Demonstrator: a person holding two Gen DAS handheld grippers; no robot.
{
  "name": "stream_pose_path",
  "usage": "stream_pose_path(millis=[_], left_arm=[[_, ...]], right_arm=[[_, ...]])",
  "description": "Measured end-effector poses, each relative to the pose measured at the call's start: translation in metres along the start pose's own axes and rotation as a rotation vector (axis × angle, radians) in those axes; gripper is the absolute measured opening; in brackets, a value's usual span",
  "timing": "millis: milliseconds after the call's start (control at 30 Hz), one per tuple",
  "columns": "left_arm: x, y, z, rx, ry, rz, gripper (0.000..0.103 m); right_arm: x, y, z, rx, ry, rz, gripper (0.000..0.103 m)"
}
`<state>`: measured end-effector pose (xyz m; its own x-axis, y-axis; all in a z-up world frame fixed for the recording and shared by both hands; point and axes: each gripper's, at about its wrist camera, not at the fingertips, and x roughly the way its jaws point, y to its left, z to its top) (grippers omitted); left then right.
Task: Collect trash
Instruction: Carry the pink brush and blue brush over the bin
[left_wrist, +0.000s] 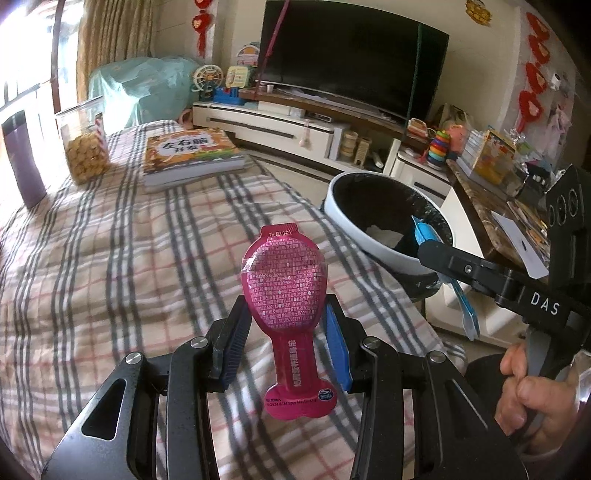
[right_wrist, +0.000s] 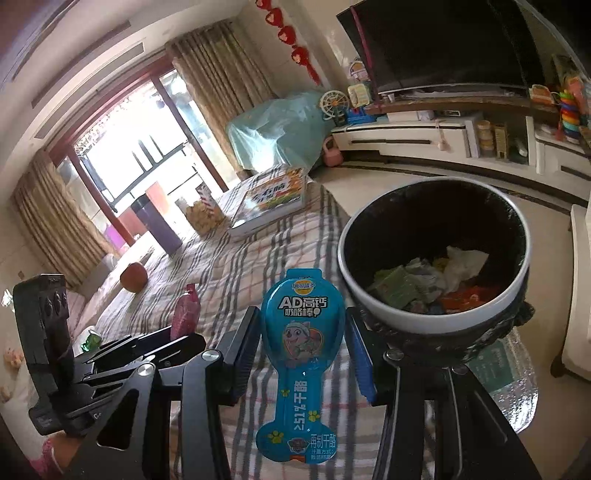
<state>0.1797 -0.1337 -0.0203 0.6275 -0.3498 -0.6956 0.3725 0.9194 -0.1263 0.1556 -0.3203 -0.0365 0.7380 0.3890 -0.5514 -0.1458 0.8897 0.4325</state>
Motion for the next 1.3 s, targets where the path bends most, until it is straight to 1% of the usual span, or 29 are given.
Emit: stream_pose_path(millis=[700,1300], left_arm=[[0.024,-0.035,0.023,0.07,0.009,-0.045,0.039],[0.052,-0.053,0.045,0.109,0.025,-0.073,0.039]], right_arm=[[-0.013,-0.043,0.017,0.068,-0.039,-0.038,0.047],[-0.007,-0.077,0.036,0.116,-0.039,-0.067,0.047]])
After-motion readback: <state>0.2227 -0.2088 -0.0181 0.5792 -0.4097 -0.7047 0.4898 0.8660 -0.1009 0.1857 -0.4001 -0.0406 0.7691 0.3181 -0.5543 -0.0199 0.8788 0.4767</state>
